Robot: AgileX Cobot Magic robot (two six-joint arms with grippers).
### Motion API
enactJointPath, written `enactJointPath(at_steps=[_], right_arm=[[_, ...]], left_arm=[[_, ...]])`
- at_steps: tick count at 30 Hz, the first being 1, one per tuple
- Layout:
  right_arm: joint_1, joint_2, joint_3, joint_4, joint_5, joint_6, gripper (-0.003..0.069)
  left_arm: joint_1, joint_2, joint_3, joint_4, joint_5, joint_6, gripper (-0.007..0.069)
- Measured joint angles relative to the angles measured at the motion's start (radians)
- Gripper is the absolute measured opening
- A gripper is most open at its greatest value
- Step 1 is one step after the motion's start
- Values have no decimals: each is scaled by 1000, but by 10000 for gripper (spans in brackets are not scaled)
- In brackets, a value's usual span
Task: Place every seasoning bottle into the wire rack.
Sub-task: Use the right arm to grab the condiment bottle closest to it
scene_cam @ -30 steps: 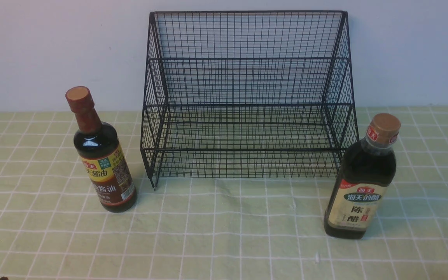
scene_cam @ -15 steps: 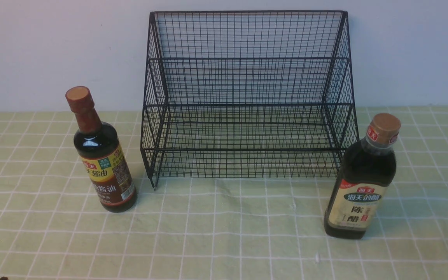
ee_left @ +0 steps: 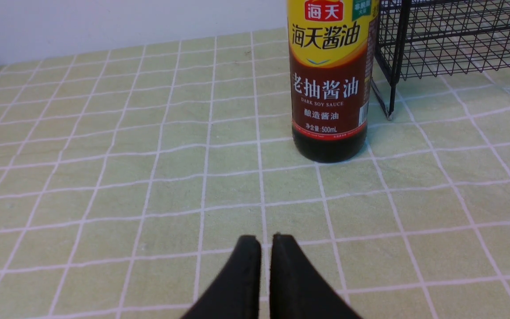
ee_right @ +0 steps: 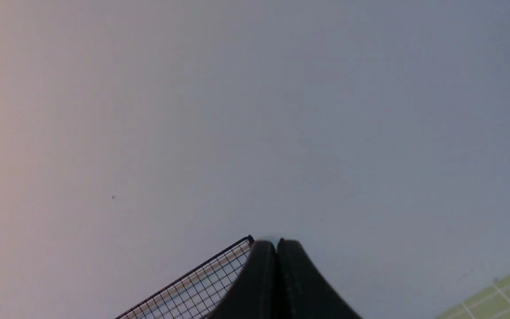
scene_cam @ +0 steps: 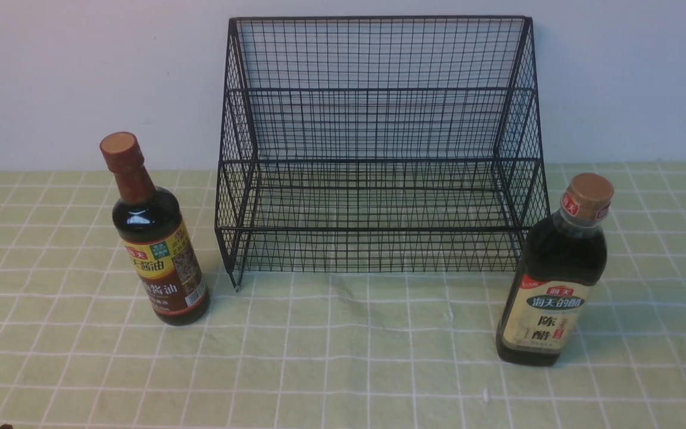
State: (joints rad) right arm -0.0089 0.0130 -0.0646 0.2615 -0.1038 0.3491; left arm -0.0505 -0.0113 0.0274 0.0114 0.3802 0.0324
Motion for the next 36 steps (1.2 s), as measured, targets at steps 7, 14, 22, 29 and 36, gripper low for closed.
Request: enactJointPath(at_steps=[7,14,22,29,36], right_arm=[[117,295,-373,-235,322,-4,-15],[322,685,-649,-261,512,-211,-13],[422,1015,-809,-275,514,-400,130],[424,1170,-817,-296,465,-405,430],[424,1206,-817,-415,446,-337,605]], left_arm=[[0,0,0,0,0,0,17],[0,0,0,0,0,0,17],[0,0,0,0,0,0,17],[0,0,0,0,0,0,17],[0,0,0,0,0,0,17]])
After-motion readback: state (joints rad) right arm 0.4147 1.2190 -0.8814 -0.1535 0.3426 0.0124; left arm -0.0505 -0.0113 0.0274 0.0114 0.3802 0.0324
